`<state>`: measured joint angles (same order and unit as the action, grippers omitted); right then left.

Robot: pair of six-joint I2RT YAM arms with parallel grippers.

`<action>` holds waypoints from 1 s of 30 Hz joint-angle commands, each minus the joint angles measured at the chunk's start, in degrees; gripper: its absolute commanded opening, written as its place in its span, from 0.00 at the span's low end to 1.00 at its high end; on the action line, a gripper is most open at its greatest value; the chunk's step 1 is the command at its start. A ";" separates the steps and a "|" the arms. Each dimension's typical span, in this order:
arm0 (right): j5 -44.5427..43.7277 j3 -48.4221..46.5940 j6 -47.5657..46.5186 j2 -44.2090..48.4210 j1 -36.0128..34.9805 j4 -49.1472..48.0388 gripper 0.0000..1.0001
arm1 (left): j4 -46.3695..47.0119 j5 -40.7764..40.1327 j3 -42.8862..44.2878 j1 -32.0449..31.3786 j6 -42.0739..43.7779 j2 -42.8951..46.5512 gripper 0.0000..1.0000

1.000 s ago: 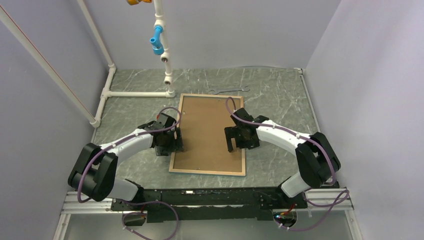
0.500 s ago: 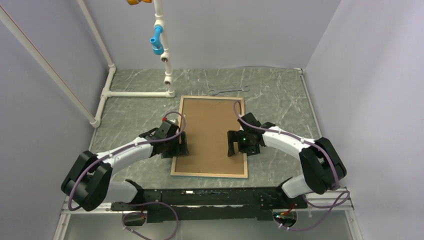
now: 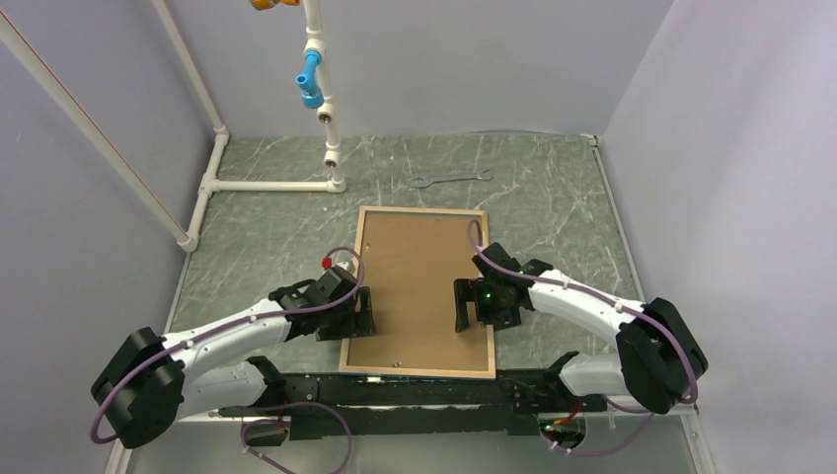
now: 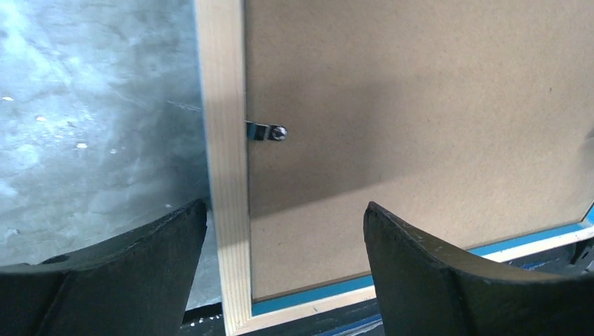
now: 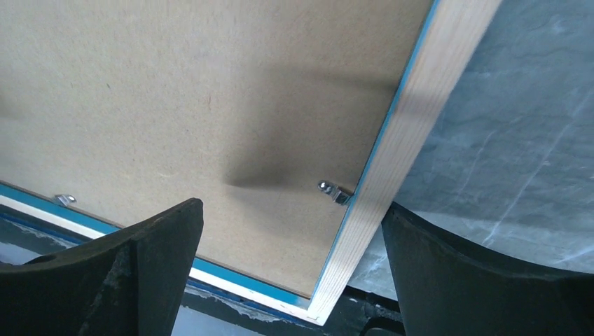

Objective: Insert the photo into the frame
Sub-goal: Install the photo frame at the center of the board.

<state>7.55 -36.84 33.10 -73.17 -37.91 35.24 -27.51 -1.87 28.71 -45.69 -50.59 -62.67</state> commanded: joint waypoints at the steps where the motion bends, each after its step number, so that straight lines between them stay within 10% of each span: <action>1: 0.01 -4.80 -0.27 -0.96 4.89 -1.41 1.00 | -3.48 2.90 1.18 4.57 1.04 -0.60 0.87; 11: 6.28 -12.26 -7.28 -11.81 19.65 -6.75 1.00 | 3.33 10.82 9.31 20.16 11.62 -13.73 0.86; 30: 4.91 -28.81 -8.61 -28.55 11.26 -4.11 1.00 | 5.86 14.85 13.28 25.22 13.44 -17.48 0.80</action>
<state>13.15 -61.98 24.60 -100.49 -22.33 30.59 -23.64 10.59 44.82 -20.51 -36.18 -85.08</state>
